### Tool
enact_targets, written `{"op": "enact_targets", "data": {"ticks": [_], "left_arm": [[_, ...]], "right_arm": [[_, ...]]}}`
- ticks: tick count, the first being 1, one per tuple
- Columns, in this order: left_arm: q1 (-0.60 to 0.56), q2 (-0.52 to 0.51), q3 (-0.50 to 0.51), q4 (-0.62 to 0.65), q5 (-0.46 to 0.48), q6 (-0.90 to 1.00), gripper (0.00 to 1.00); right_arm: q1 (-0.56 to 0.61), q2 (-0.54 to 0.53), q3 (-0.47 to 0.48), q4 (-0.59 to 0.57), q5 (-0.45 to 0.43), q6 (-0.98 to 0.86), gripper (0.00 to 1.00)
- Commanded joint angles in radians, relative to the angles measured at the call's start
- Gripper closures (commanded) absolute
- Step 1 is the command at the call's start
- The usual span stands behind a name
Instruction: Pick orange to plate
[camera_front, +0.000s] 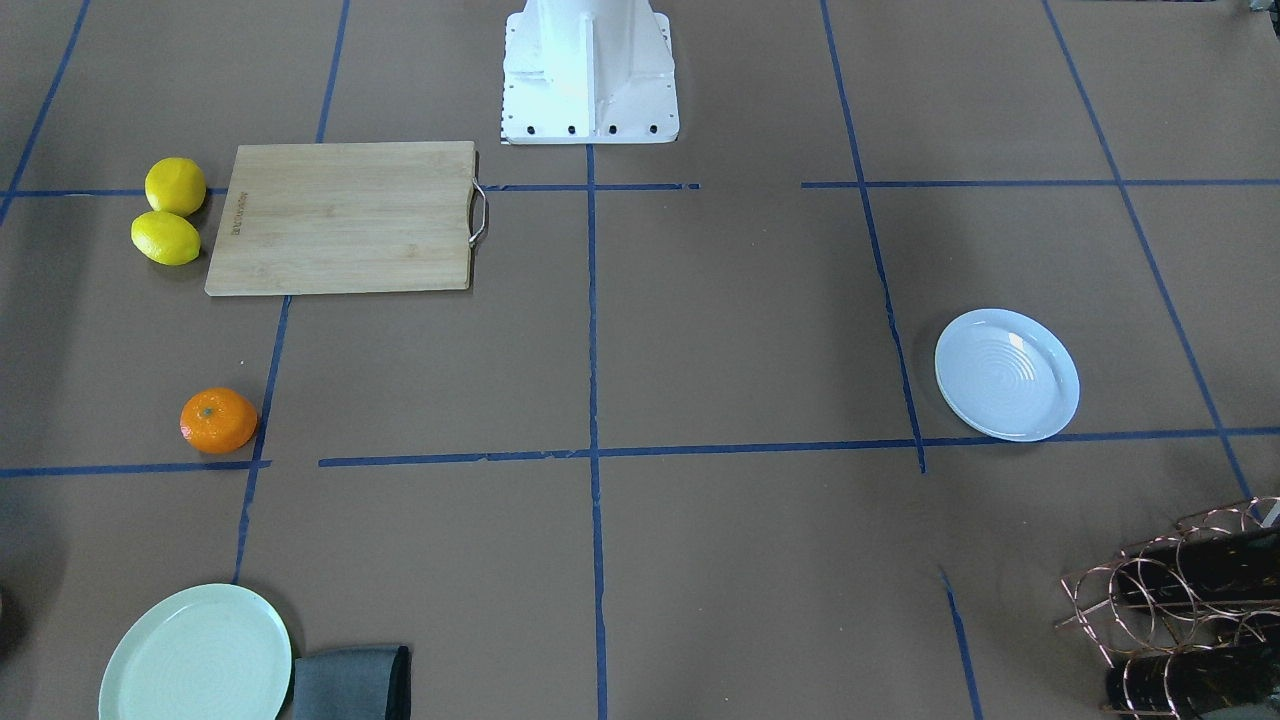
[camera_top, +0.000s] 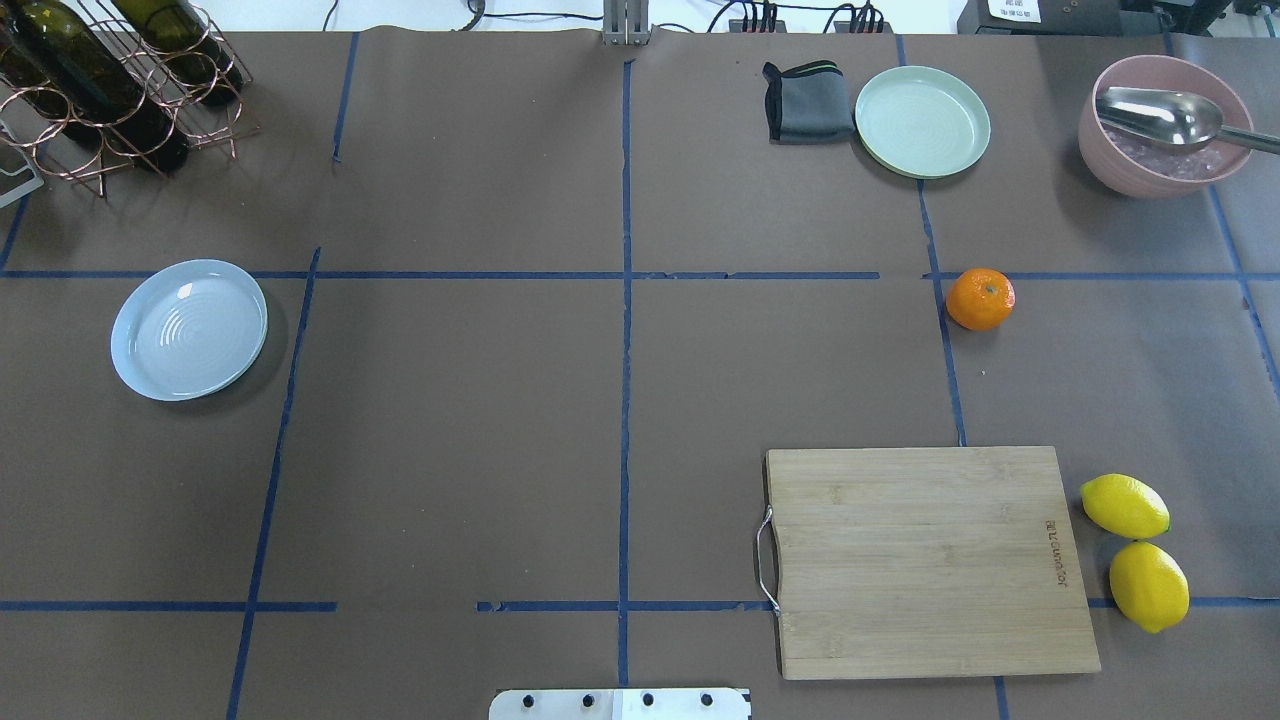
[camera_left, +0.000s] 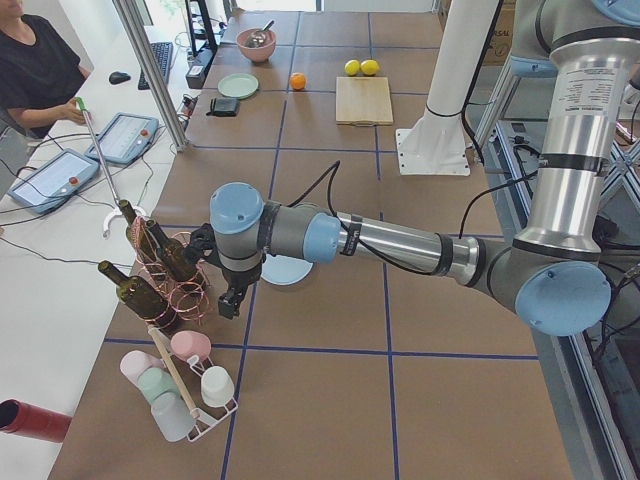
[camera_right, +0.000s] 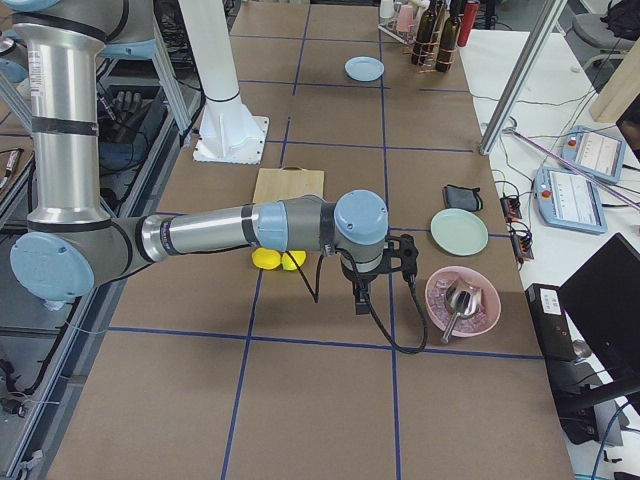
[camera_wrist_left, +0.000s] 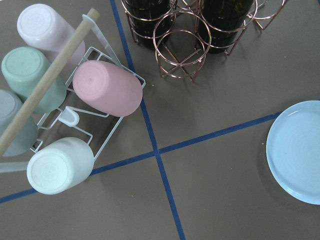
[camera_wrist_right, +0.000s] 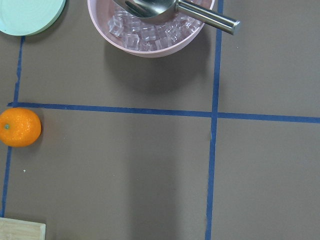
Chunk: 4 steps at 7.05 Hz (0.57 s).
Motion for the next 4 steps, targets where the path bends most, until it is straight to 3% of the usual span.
{"op": "enact_targets", "data": {"ticks": [1,2,4], "left_arm": [[0.101,0.046,0.029,-0.217,-0.002,-0.240,0.00],[0.171,0.110,0.032,-0.416,0.001,-0.403,0.00],[0.289,0.150,0.034,-0.625,0.055,-0.725,0.00]], "right_arm": [[-0.001,0.007,0.010,0.005,0.030,0.009,0.00],[-0.001,0.007,0.010,0.005,0.033,0.009,0.00],[-0.001,0.007,0.018,0.004,0.034,0.010,0.00]]}}
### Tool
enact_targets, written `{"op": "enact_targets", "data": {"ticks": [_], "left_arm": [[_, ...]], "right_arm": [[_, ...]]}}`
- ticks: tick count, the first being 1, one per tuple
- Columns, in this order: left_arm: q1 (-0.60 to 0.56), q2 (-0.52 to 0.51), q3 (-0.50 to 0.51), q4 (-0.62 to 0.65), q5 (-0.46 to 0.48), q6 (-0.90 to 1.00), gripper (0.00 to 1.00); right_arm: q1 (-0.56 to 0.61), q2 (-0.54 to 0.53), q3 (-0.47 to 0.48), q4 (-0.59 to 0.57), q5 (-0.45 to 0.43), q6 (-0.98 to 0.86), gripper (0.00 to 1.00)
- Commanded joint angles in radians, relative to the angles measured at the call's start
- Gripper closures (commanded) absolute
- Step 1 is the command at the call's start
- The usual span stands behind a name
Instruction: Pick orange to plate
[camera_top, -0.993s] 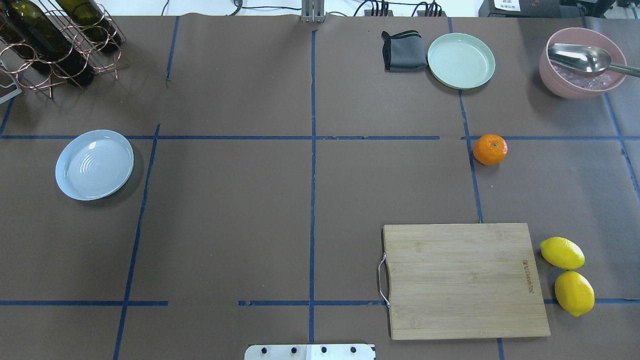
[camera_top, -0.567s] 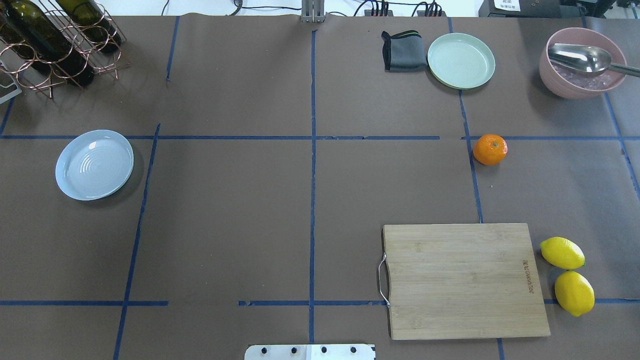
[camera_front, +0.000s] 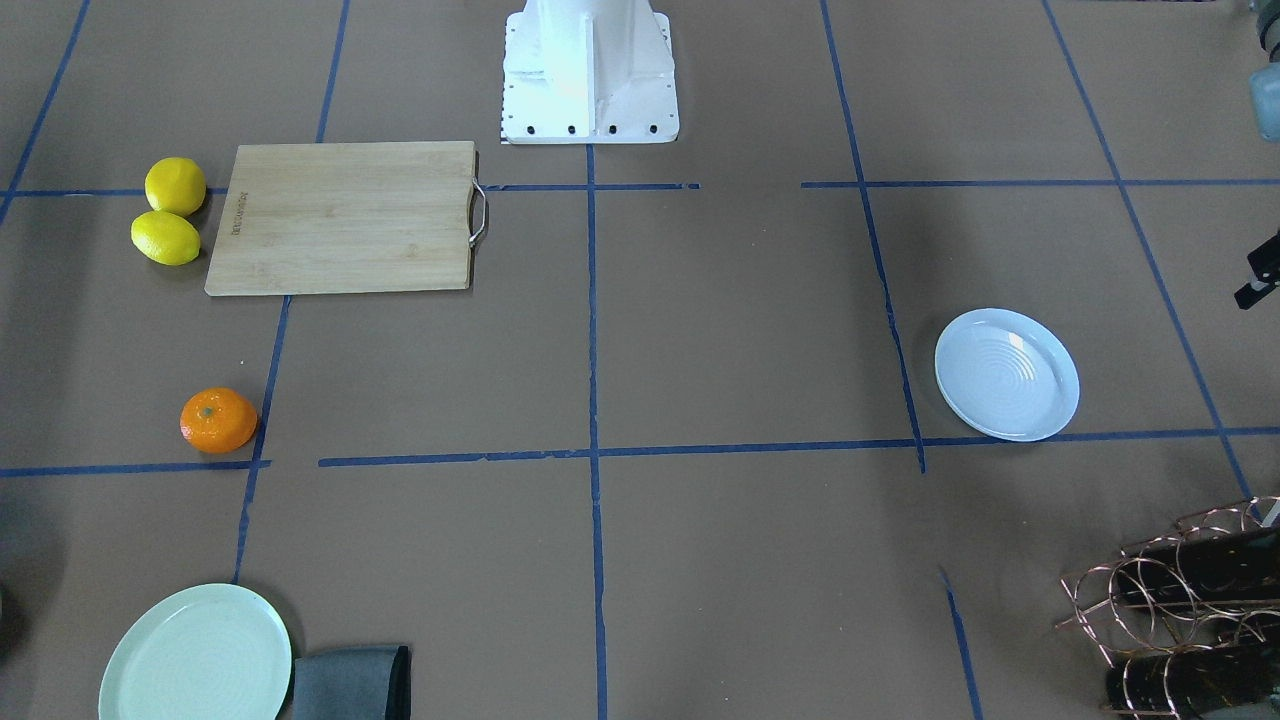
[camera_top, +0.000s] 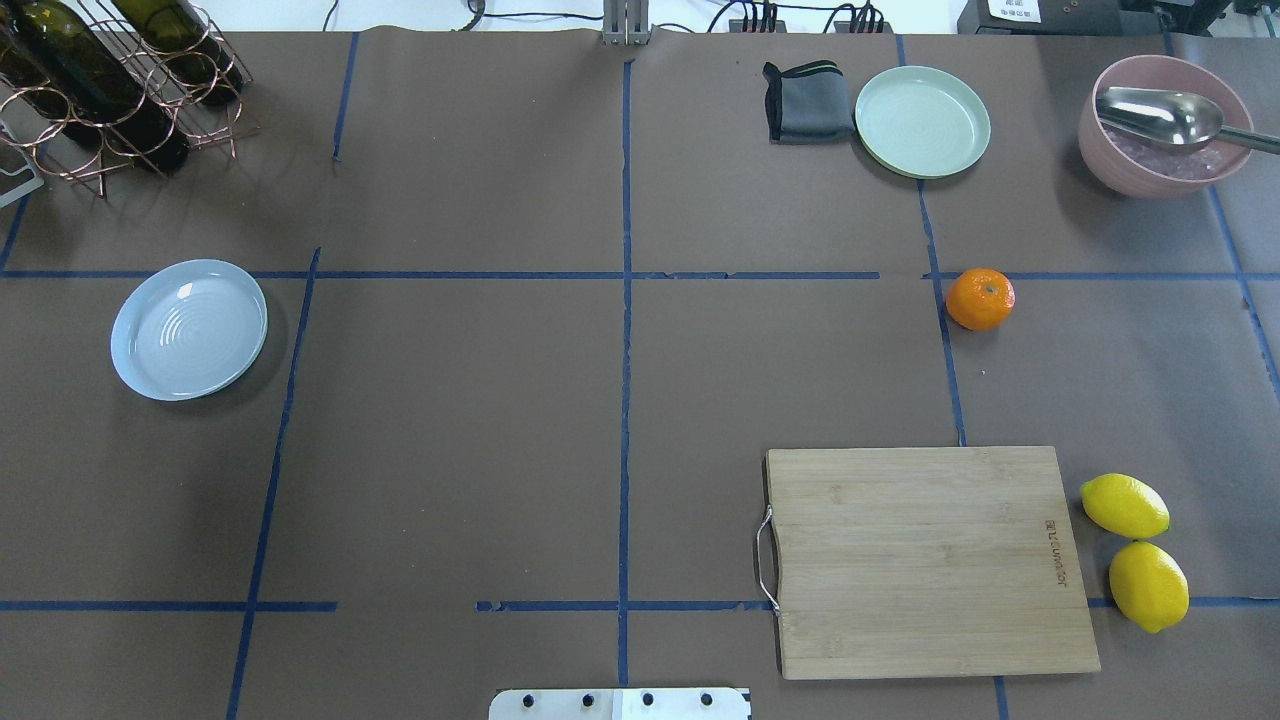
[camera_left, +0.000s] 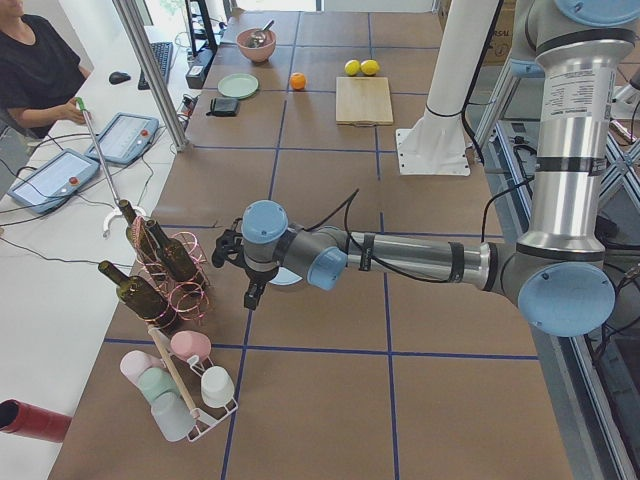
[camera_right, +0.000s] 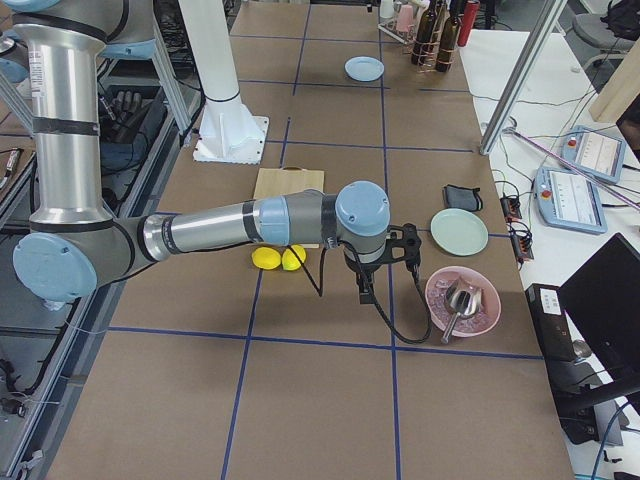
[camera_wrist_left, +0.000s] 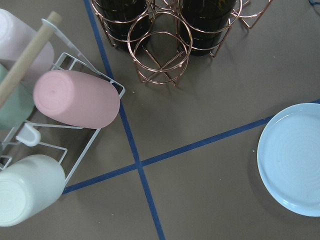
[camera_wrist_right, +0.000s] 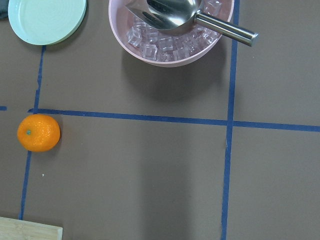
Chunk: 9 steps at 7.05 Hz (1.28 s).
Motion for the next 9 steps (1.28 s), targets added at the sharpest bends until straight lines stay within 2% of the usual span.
{"op": "enact_targets", "data": {"ticks": [1,2,5,7,9], "left_arm": [[0.148,0.031,0.003,-0.193,0.111,-0.325,0.01],[0.210,0.031,0.016,-0.280,0.154,-0.469,0.02],[0.378,0.025,0.102,-0.442,0.341,-0.698,0.07],[0.405,-0.003,0.139,-0.454,0.376,-0.707,0.07],[0.406,-0.017,0.153,-0.454,0.377,-0.719,0.15]], "right_arm": [[0.000,0.000,0.001,0.000,0.002,0.001,0.00],[0.000,0.000,0.001,0.000,0.002,0.001,0.00],[0.000,0.003,-0.001,-0.002,0.002,0.001,0.00],[0.000,0.005,0.001,-0.002,0.002,0.001,0.00],[0.000,0.005,0.003,-0.002,0.002,0.001,0.00]]}}
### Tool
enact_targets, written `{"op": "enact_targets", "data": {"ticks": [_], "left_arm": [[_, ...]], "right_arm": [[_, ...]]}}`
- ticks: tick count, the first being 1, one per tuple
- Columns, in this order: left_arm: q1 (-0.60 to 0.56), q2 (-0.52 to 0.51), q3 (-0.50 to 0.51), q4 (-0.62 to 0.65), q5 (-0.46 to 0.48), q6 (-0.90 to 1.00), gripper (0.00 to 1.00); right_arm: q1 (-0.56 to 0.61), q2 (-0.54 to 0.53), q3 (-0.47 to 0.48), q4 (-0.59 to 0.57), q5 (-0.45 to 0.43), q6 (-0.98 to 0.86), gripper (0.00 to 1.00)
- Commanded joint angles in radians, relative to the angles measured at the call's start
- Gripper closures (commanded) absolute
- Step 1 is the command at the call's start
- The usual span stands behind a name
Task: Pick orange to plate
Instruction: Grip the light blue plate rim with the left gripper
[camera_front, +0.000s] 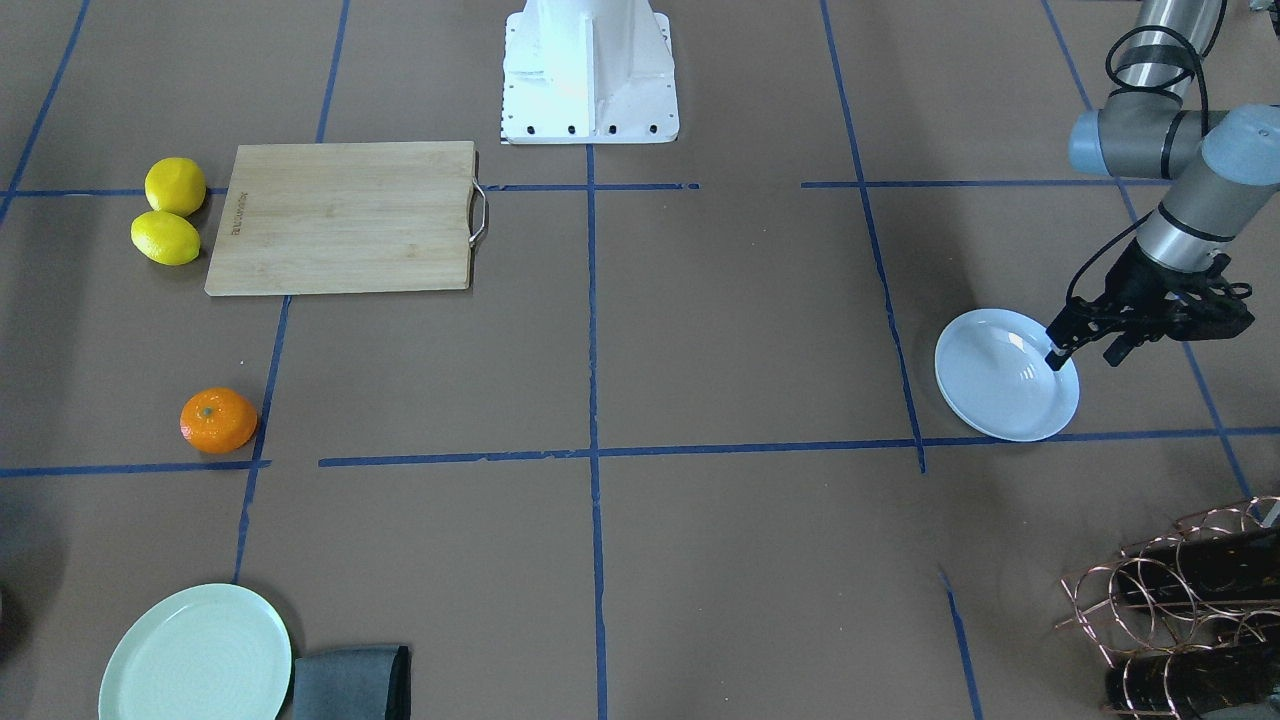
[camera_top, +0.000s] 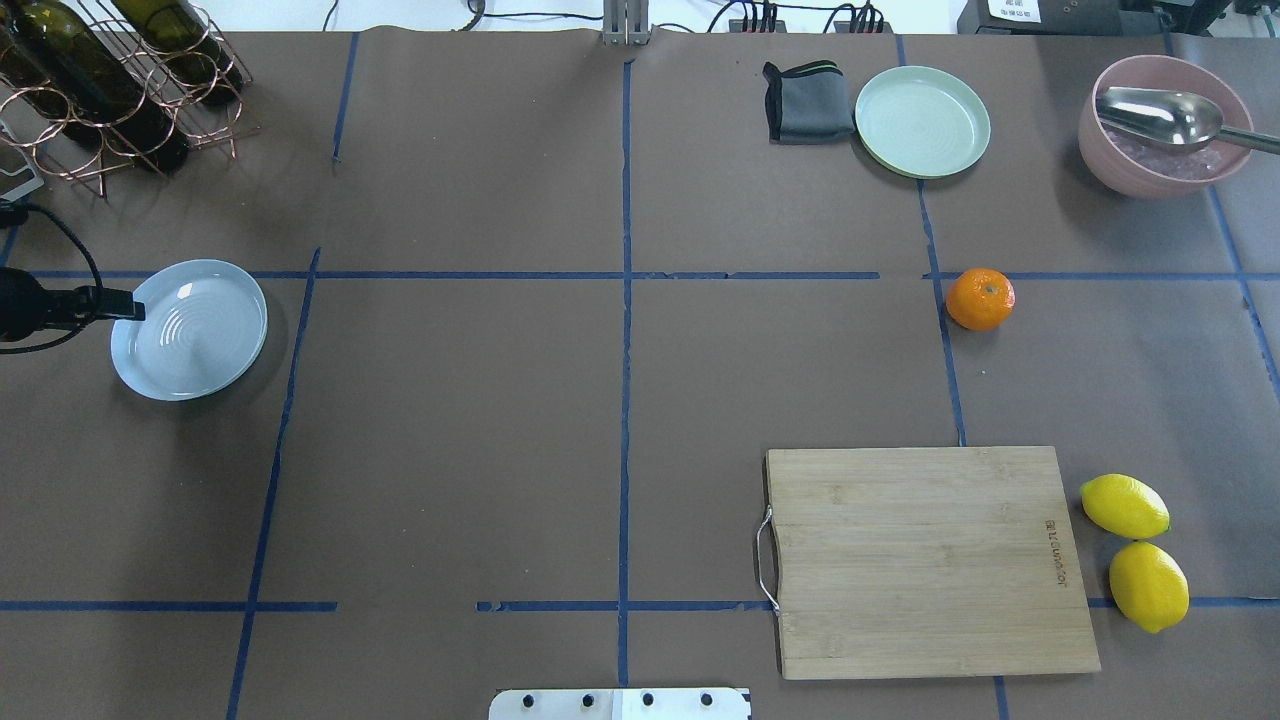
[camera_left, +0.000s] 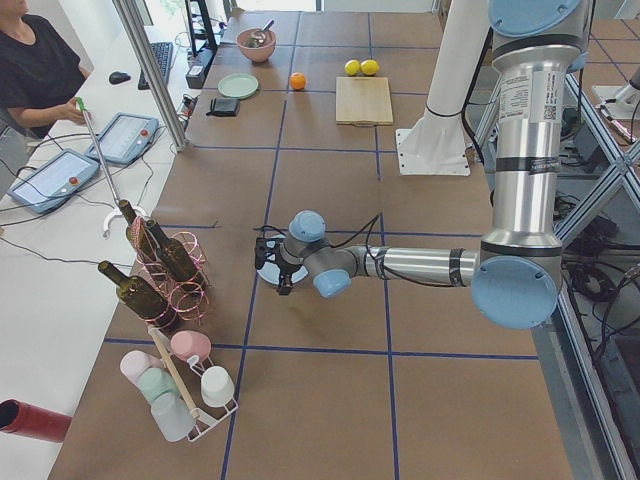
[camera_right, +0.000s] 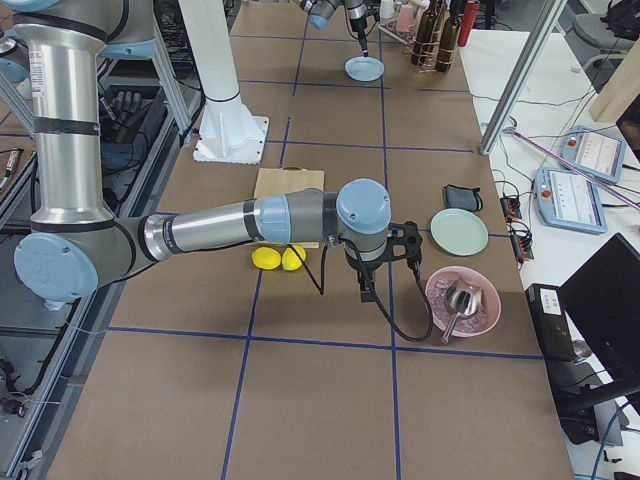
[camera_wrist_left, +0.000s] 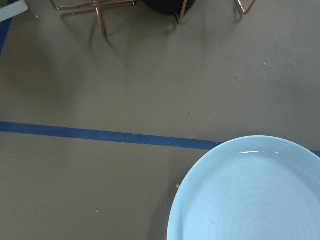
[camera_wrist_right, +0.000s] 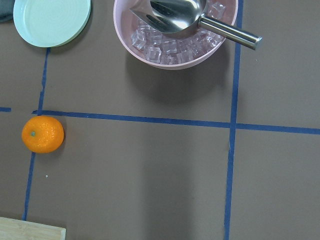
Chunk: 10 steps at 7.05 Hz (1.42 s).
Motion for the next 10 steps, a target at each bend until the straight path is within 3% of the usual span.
{"op": "enact_targets", "data": {"ticks": [1,5,8,10], "left_arm": [[0.003,-0.011,0.008,-0.001,0.003,-0.006,0.17],[0.025,-0.013,0.009,-0.001,0.004,-0.004,0.19],[0.029,-0.013,0.009,-0.001,0.004,-0.001,0.32],[0.032,-0.013,0.009,-0.001,0.004,-0.001,0.32]], "right_arm": [[0.000,0.000,0.001,0.000,0.000,0.000,0.00],[0.000,0.002,0.003,0.000,0.000,0.005,0.00],[0.000,0.002,0.012,0.000,0.000,0.048,0.00],[0.000,0.002,0.013,0.000,0.002,0.048,0.00]]}}
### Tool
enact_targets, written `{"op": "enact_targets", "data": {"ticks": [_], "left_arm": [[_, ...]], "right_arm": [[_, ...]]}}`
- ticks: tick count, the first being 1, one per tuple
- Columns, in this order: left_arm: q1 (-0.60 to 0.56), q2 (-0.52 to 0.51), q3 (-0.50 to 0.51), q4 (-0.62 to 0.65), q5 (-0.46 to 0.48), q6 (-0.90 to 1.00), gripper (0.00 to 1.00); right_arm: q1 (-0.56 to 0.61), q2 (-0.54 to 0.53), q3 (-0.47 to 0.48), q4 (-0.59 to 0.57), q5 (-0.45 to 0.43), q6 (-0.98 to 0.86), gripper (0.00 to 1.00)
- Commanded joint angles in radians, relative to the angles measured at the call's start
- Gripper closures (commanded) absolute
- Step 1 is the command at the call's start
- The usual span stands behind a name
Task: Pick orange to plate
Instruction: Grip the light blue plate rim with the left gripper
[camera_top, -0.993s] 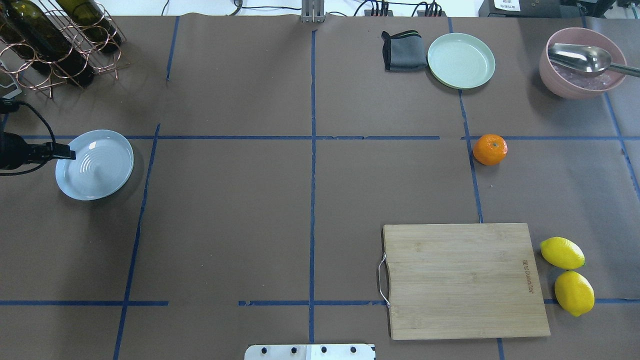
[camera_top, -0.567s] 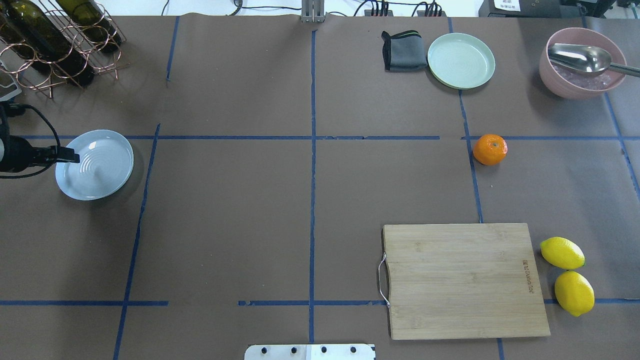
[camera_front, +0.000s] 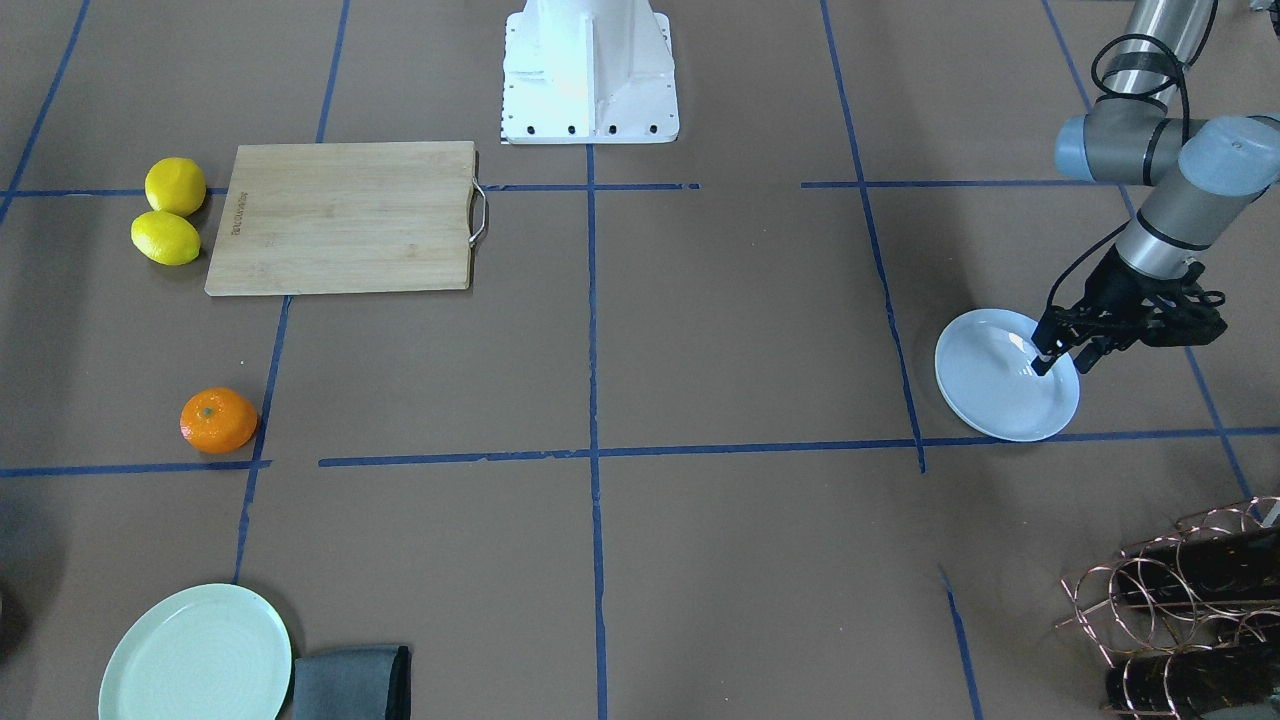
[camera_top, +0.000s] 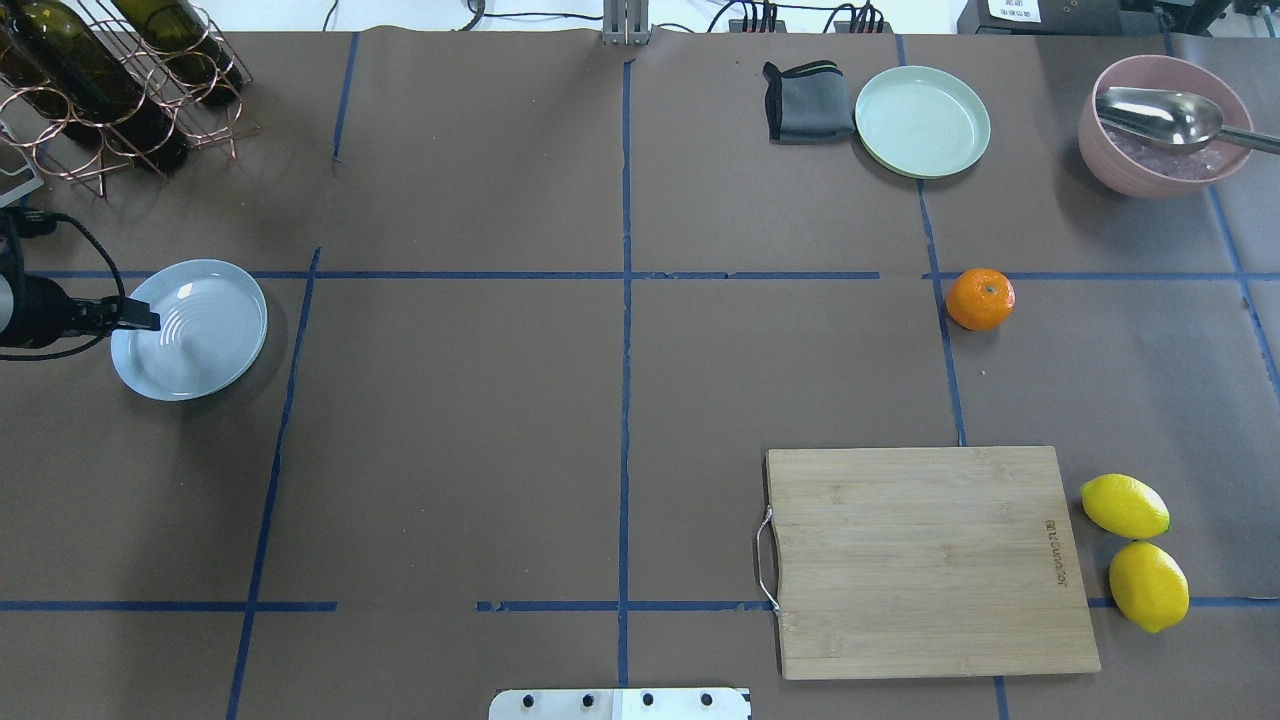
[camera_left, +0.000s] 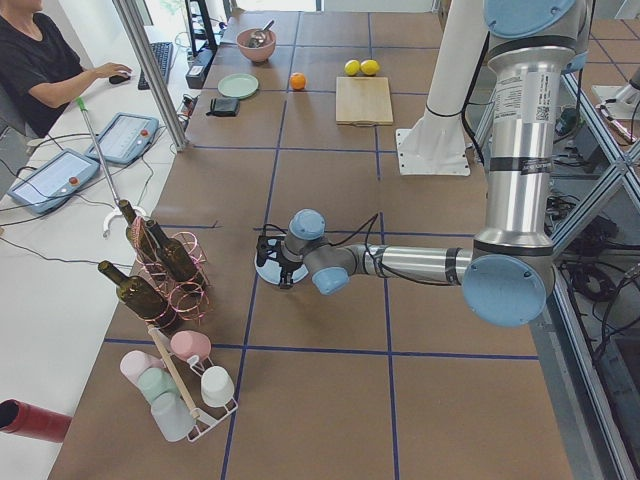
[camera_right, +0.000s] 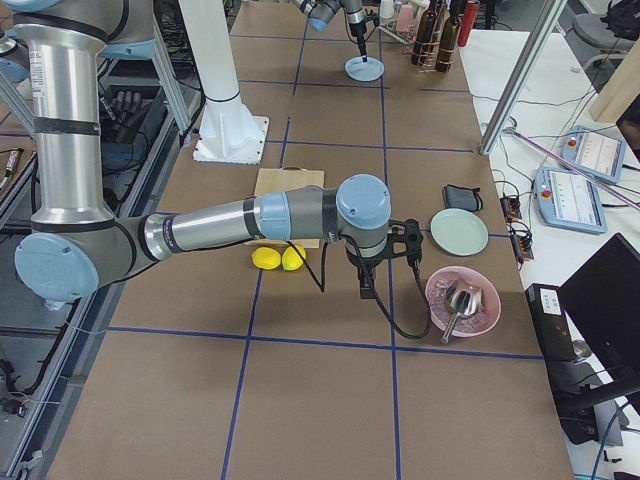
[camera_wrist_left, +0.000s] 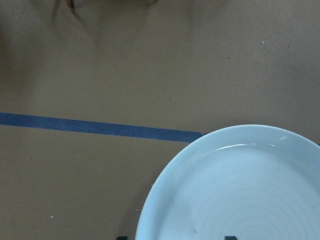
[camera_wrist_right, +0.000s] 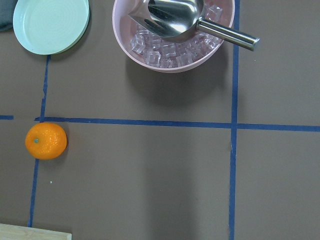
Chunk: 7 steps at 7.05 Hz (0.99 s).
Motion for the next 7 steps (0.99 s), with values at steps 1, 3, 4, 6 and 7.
{"op": "enact_targets", "data": {"ticks": [1,3,4,6,7], "left_arm": [[0.001,0.000,0.000,0.000,0.000,0.000,0.37],[0.001,0.000,0.002,0.000,0.000,-0.003,0.68],[0.001,0.000,0.002,0.000,0.000,-0.003,0.78],[0.001,0.000,0.003,0.000,0.000,-0.001,0.82],[0.001,-0.002,0.014,0.000,-0.002,0.000,0.82]], "right_arm": [[0.000,0.000,0.000,0.000,0.000,0.001,0.00],[0.000,0.000,0.002,0.000,0.001,0.001,0.00],[0.000,0.000,0.002,0.000,0.010,0.001,0.00],[0.000,0.000,0.011,0.000,0.047,0.014,0.00],[0.001,0.000,0.012,0.000,0.047,0.015,0.00]]}}
